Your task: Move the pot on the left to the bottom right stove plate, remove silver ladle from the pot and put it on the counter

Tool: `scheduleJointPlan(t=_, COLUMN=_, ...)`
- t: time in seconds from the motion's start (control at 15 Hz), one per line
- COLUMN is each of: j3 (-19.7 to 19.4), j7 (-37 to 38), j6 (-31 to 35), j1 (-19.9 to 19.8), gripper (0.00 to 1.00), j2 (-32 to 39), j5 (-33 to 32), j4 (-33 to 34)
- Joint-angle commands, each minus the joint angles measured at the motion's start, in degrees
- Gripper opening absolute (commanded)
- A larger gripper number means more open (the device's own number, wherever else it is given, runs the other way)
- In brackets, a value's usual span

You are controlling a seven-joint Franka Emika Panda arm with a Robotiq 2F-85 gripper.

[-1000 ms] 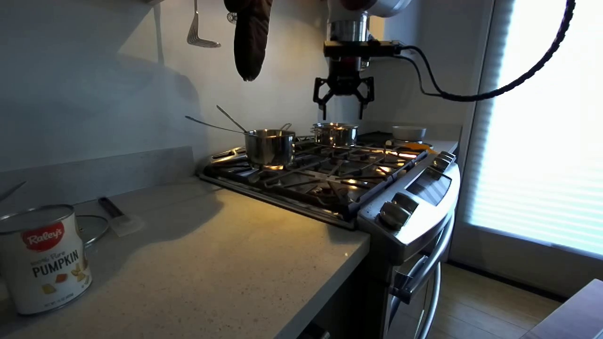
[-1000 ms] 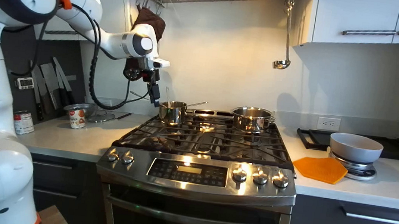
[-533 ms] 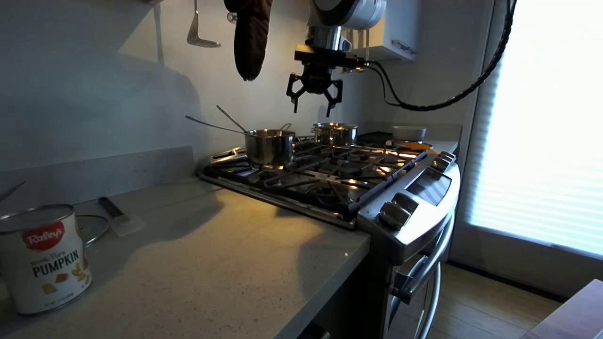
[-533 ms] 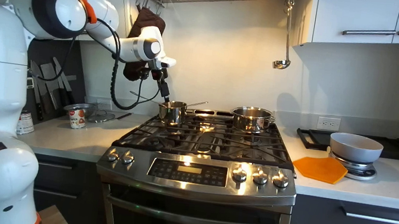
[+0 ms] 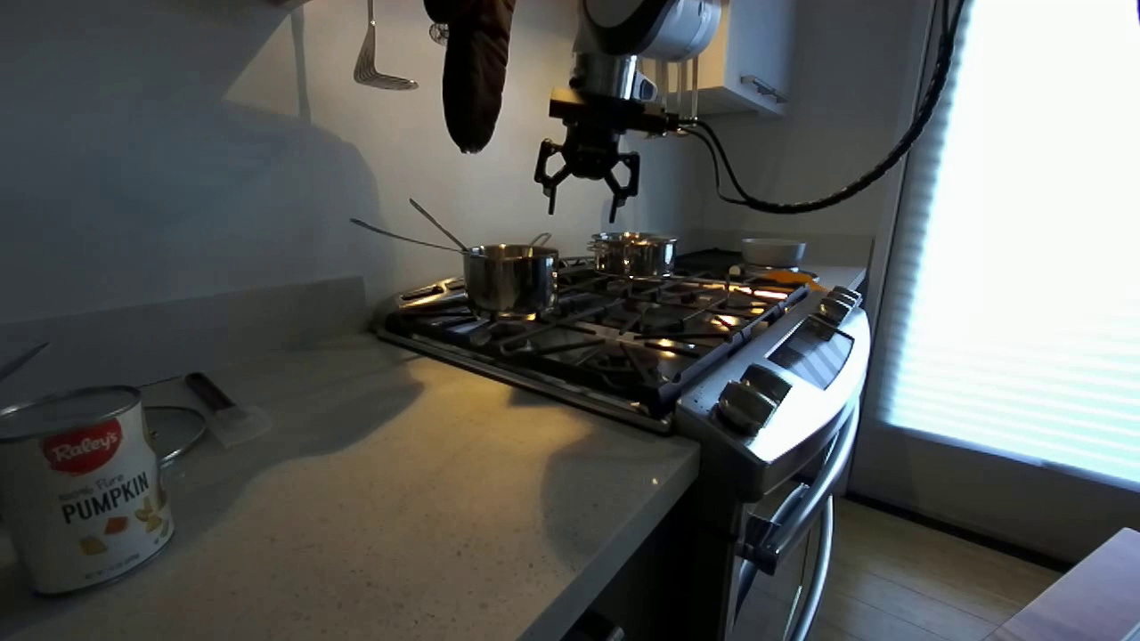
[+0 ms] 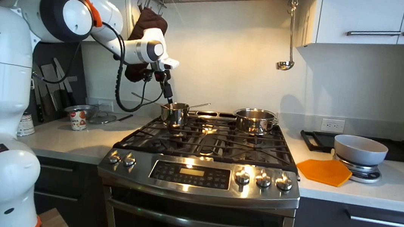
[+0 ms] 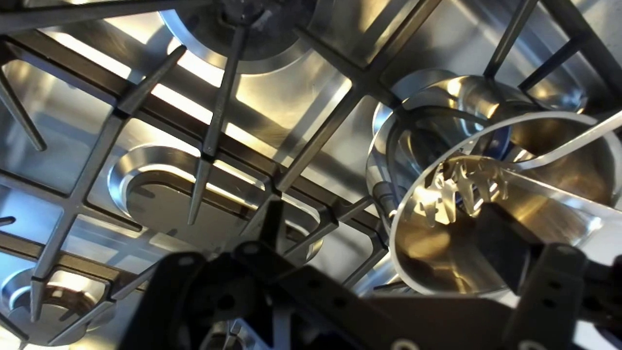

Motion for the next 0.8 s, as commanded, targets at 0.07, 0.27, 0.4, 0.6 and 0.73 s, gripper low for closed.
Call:
scheduleJointPlan(t=0.07, j3=-2.0, j7=-0.3, j6=-0.2, j1=1.8, gripper=1.00, j2=0.0, j5=0.5, j4=0.3)
scheduleJointPlan(t=0.27, j3=-2.0, j7=-0.3, j6=-0.2, j1=1.8, gripper=1.00, j2=0.0, j5=0.5, j4=0.3)
scheduleJointPlan(t=0.4, j3=-2.5, j7=-0.2, j6=1.3, j1=2.3, gripper=1.00, j2=1.4, j5=-0.1, j4=1.6)
scheduleJointPlan(t=0.6, j3=-3.2, j7=-0.1, j6=2.5, j1=3.0, gripper=1.00, j2=3.1, j5=0.1, j4=3.1)
scheduleJointPlan(t=0.73, j3=-3.8, j7=-0.1, j6=3.8, j1=3.4, gripper=1.00, j2=4.6, j5=0.0, j4=3.8)
